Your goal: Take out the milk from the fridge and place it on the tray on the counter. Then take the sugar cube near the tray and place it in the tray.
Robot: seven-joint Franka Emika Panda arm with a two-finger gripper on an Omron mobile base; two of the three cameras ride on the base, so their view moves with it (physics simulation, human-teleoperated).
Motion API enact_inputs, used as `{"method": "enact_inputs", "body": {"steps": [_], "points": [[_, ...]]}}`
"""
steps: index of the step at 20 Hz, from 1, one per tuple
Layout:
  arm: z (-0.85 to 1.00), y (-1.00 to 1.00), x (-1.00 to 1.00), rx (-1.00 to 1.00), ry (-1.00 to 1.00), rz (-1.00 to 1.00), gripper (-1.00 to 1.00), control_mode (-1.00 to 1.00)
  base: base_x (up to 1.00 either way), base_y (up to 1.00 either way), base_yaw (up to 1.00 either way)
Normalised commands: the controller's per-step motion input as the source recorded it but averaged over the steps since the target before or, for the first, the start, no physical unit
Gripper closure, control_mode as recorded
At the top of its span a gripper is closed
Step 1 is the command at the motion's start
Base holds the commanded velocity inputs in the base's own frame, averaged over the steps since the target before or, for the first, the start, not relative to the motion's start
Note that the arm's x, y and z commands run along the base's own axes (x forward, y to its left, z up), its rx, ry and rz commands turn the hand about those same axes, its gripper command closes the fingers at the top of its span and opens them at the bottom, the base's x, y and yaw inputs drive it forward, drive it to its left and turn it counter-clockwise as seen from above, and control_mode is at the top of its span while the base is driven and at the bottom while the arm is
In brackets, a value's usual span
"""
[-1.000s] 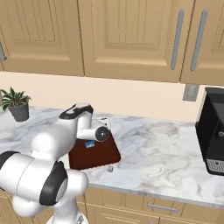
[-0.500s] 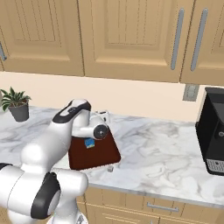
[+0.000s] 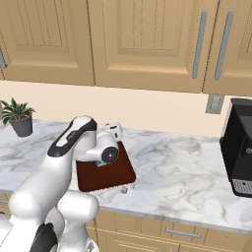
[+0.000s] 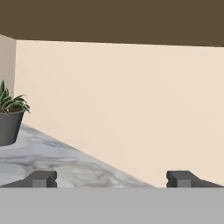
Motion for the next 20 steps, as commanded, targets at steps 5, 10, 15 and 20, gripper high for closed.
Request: {"method": "enact_inputs", "body": {"steps": [5, 10, 15, 20], "points": [[0.32, -0.38, -0.49, 0.01, 0.0, 0.0, -1.0, -1.0, 0.0, 0.0, 0.0], [0.66, -0.31, -0.35, 0.06, -0.04, -0.01, -1.0, -1.0, 0.0, 0.0, 0.0], [0.47, -0.35, -0.44, 0.06, -0.01, -0.02, -1.0, -1.0, 0.0, 0.0, 0.0], [0.14, -0.4, -0.58, 0.03, 0.0, -0.07, -1.0, -1.0, 0.0, 0.0, 0.0]]}}
